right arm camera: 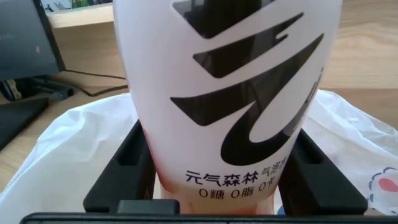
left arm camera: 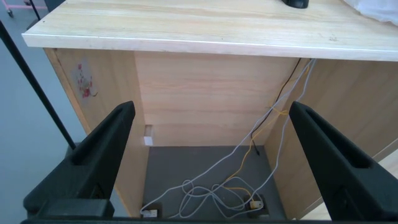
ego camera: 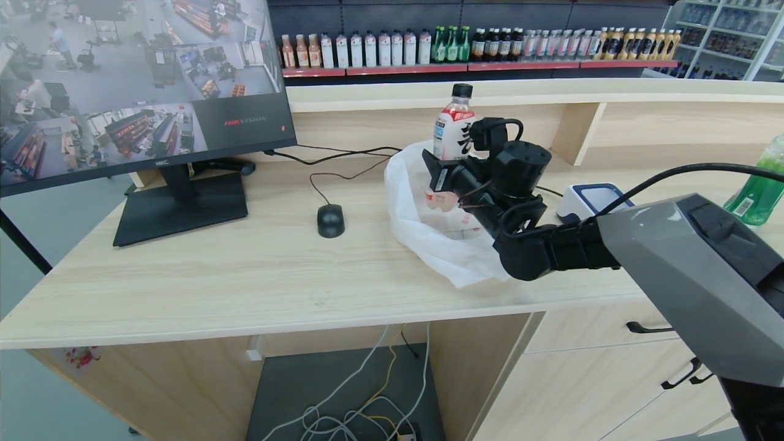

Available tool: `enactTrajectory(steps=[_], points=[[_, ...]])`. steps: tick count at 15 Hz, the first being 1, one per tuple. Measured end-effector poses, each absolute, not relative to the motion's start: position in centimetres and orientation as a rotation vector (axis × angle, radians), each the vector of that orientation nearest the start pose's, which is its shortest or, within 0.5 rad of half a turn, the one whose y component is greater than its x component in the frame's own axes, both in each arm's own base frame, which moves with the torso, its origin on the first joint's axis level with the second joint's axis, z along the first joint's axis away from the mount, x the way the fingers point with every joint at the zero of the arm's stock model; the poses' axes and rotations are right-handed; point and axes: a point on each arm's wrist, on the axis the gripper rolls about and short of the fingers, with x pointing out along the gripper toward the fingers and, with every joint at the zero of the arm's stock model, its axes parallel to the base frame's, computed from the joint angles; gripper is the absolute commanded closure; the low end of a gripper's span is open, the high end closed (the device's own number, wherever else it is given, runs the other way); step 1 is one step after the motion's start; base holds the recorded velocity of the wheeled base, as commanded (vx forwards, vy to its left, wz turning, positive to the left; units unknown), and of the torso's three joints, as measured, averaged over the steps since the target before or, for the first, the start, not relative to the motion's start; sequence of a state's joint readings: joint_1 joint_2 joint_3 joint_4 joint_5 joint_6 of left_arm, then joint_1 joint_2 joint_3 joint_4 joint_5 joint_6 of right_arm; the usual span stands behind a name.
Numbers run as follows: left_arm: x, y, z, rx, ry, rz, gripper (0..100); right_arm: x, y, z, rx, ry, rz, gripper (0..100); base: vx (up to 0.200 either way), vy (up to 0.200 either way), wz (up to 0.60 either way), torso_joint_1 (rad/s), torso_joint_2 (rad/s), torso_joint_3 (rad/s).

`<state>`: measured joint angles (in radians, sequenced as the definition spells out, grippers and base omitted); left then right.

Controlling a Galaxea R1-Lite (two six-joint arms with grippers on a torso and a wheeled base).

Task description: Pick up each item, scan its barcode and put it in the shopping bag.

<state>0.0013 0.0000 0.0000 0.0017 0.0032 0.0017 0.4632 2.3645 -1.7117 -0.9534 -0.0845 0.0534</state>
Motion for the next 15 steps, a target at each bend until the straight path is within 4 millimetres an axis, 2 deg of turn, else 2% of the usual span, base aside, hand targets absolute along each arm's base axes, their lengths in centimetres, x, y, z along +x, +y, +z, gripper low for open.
enactTrajectory(steps=[7,15], points=[[-2.3,0.0,7.5,0.002,0.002,0.004,0,45.1,22.0,17.8,0.125,-0.249,0.377,100,0.000,0.000,0.00,0.000,0.00,0.000],[-2.3,0.0,7.5,0.001,0.002,0.004,0,45.4,22.1,16.9,0.099,-0.238,0.373,100,0.000,0.000,0.00,0.000,0.00,0.000]])
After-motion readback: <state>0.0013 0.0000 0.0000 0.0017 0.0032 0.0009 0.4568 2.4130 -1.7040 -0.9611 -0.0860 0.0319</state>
